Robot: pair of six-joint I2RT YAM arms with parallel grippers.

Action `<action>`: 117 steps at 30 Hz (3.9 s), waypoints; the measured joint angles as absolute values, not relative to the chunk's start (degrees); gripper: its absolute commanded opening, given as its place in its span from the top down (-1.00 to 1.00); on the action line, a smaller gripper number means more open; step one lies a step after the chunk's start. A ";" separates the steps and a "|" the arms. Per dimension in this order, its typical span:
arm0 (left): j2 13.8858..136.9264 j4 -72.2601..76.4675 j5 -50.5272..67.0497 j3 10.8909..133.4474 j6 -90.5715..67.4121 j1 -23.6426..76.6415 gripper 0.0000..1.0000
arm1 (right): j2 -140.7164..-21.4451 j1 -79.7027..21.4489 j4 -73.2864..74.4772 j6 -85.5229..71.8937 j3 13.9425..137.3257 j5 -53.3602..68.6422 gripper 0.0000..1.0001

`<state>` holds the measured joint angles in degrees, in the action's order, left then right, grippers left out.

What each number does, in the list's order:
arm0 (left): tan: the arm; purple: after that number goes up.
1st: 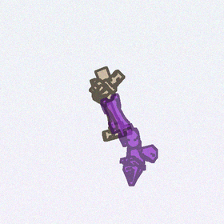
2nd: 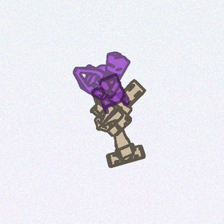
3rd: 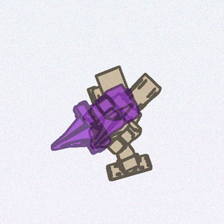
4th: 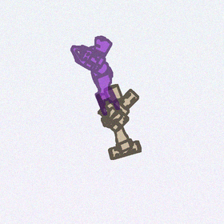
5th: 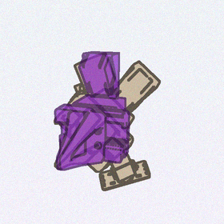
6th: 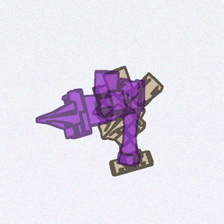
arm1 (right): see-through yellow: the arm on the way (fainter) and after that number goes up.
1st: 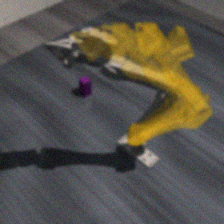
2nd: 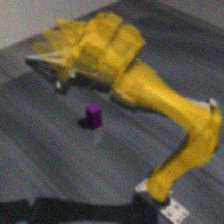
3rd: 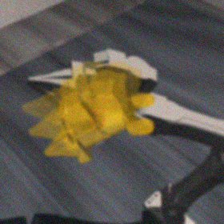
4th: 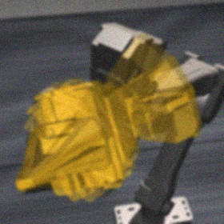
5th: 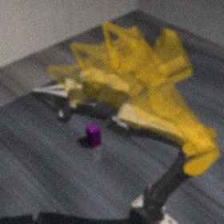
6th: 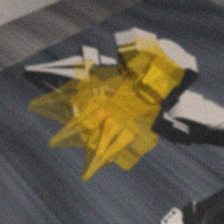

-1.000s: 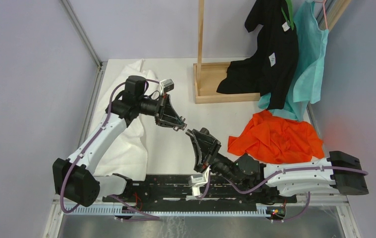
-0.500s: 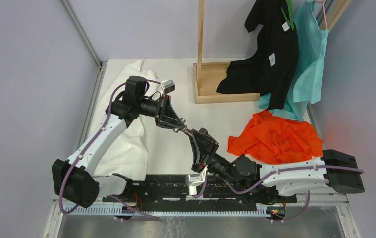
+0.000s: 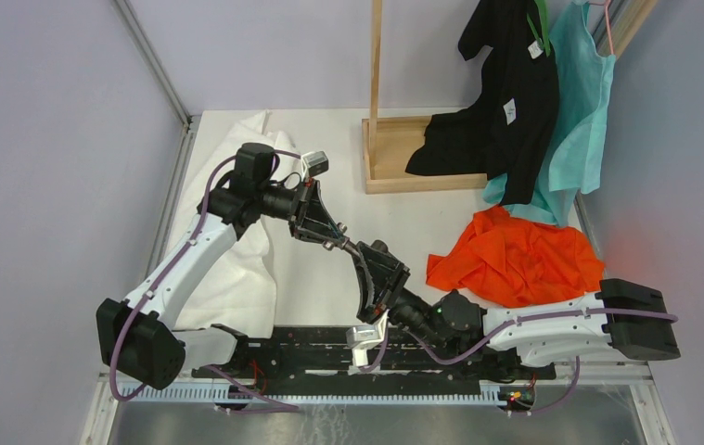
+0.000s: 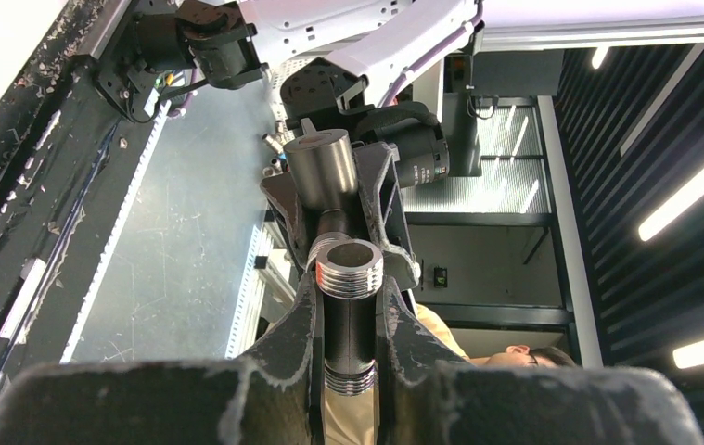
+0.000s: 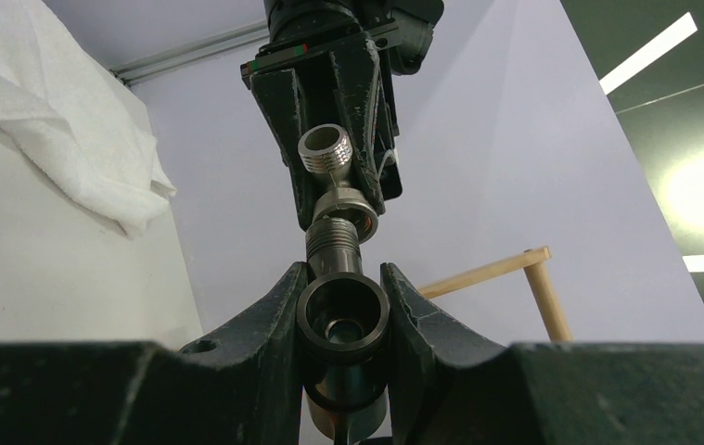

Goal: Install the water faucets

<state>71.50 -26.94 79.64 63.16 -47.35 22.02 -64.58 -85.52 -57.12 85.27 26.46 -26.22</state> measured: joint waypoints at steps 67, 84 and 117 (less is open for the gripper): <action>72.42 -32.97 81.28 63.29 -39.57 21.96 0.94 | -66.54 -85.65 -60.62 77.43 26.76 -25.10 0.99; 72.60 -33.76 80.58 63.48 -39.55 21.98 0.94 | -66.78 -84.99 -62.46 66.76 26.52 -25.36 0.99; 67.22 -26.11 71.13 59.57 -39.27 22.09 0.94 | -63.35 -62.30 -61.25 5.50 23.51 7.84 0.99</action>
<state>67.22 -26.11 71.13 59.57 -39.27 22.09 -63.35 -62.30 -61.25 5.50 23.51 7.84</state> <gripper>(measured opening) 0.187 0.359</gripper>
